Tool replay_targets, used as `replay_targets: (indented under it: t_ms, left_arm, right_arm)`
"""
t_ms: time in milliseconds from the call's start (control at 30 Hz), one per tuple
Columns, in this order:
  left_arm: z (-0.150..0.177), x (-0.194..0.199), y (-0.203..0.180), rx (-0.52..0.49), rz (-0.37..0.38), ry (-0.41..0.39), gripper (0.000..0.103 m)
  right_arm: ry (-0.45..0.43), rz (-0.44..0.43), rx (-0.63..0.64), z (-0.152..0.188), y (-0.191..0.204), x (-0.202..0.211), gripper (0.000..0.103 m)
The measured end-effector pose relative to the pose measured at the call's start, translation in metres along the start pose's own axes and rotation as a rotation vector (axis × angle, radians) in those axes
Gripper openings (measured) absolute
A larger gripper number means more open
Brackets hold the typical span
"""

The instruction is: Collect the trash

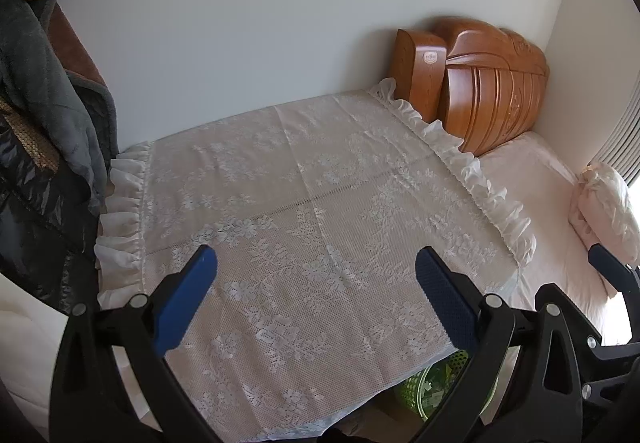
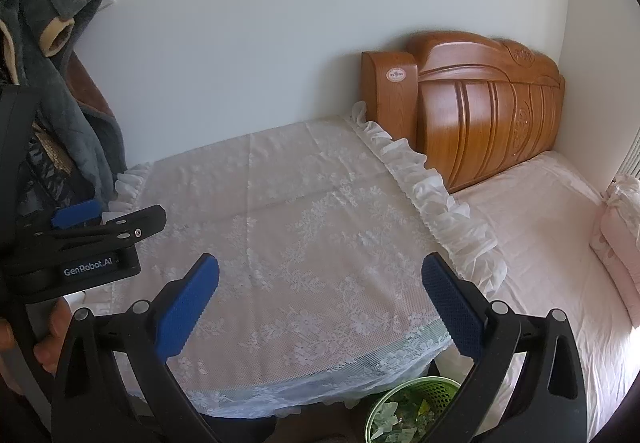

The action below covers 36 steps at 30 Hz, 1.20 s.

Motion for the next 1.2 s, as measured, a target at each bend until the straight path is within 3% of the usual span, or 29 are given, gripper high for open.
replay_targets:
  t_ms: [1200]
  left_arm:
    - [0.0020, -0.0017, 0.0014, 0.002, 0.016, 0.017, 0.095]
  right_arm:
    - [0.026, 0.005, -0.009, 0.0072, -0.0014, -0.0009, 0.101]
Point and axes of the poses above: each gripper's, at about its wrist camera, not at the fingertips, and x roughly against the way its jaws point, y to its left, z to its underside, the point moved 8 cm from there along -x, roughly the way its jaws point, and after that the axes turned 9 degrees about -y, right-handed, at the moved point
